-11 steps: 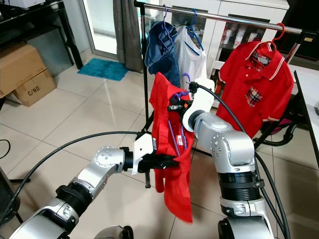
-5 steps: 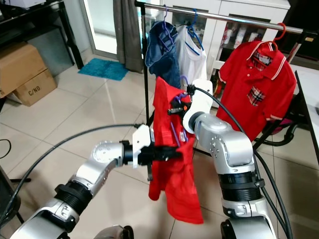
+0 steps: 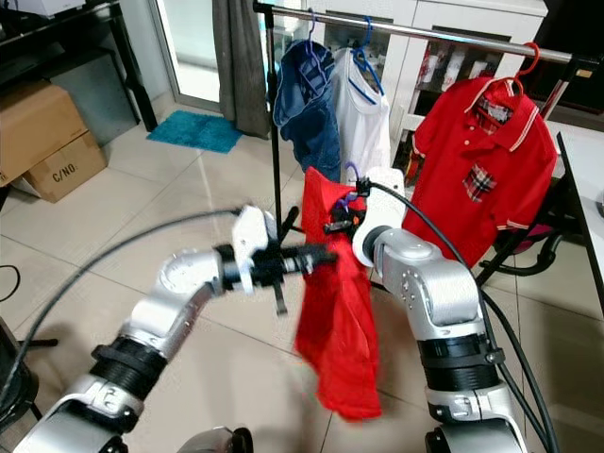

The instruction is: Hang hanger

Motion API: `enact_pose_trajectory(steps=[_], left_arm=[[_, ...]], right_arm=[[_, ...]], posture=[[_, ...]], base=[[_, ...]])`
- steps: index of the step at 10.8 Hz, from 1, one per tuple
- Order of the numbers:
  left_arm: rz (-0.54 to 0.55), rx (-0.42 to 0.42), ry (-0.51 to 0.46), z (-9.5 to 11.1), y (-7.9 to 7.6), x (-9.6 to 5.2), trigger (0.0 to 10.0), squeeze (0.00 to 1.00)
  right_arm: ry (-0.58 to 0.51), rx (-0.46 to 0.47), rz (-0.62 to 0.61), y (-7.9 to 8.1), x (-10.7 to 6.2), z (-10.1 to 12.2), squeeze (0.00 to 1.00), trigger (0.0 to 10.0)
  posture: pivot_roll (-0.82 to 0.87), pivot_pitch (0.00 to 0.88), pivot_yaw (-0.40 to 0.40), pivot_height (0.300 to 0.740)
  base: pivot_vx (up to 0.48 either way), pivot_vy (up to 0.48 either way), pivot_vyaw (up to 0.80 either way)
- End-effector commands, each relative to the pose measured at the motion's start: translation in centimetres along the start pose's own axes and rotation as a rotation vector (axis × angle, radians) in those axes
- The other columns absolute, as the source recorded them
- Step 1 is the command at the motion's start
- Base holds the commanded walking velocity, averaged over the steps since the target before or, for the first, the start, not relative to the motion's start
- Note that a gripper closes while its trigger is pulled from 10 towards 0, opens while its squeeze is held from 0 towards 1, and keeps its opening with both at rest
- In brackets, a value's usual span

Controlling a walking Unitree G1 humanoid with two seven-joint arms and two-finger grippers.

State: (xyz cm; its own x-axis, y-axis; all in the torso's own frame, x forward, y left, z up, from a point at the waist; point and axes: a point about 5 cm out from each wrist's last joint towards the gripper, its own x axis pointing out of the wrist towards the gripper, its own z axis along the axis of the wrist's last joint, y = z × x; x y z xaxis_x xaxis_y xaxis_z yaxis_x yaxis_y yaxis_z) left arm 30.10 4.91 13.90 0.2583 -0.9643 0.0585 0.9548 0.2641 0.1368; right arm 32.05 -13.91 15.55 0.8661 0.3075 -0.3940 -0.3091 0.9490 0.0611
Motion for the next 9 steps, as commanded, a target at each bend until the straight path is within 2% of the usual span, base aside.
enact_pose_trajectory(steps=[1, 2, 3, 4, 5, 7, 9], left_arm=[[0.072, 0.010, 0.008, 0.1, 0.7, -0.7, 0.0, 0.00], [0.194, 0.025, 0.119, -1.4, 1.6, -1.3, 0.0, 0.00], [0.239, 0.035, 0.156, -1.9, 1.7, -1.4, 0.0, 0.00], [0.217, 0.006, 0.117, -1.7, 1.2, -1.0, 0.0, 0.00], [0.138, -0.022, 0.072, -1.4, 0.1, -0.2, 0.0, 0.00], [-0.044, -0.080, 0.045, -1.2, -2.2, 1.8, 0.0, 0.00], [-0.120, -0.149, -0.009, 0.0, -3.2, 3.2, 0.0, 0.00]], right_arm=[[-0.010, -0.010, -0.014, -0.4, -0.1, 0.1, 0.00, 10.0], [-0.022, -0.019, -0.001, -0.1, -0.1, 0.4, 0.00, 10.0], [-0.029, -0.028, 0.006, -0.1, -0.1, 0.6, 0.00, 10.0], [-0.036, -0.033, 0.014, 0.0, -0.1, 0.8, 0.00, 10.0], [-0.041, -0.039, 0.027, 0.2, -0.1, 0.9, 0.00, 10.0], [-0.035, -0.046, 0.042, 0.5, 0.1, 0.8, 0.00, 10.0], [-0.014, -0.048, 0.044, 0.4, 0.2, 0.4, 0.00, 10.0]], posture=[[-0.05, 0.000, 0.056, 0.740], [-0.06, 0.000, 0.053, 0.740], [-0.06, 0.000, 0.049, 0.740], [-0.06, 0.000, 0.046, 0.740], [-0.06, 0.000, 0.043, 0.740], [-0.06, 0.000, 0.035, 0.740], [-0.06, 0.000, 0.035, 0.740]], base=[[0.000, 0.000, 0.00], [0.000, 0.000, 0.00], [0.000, 0.000, 0.00], [0.000, 0.000, 0.00], [0.000, 0.000, 0.00], [0.000, 0.000, 0.00], [0.000, 0.000, 0.00]])
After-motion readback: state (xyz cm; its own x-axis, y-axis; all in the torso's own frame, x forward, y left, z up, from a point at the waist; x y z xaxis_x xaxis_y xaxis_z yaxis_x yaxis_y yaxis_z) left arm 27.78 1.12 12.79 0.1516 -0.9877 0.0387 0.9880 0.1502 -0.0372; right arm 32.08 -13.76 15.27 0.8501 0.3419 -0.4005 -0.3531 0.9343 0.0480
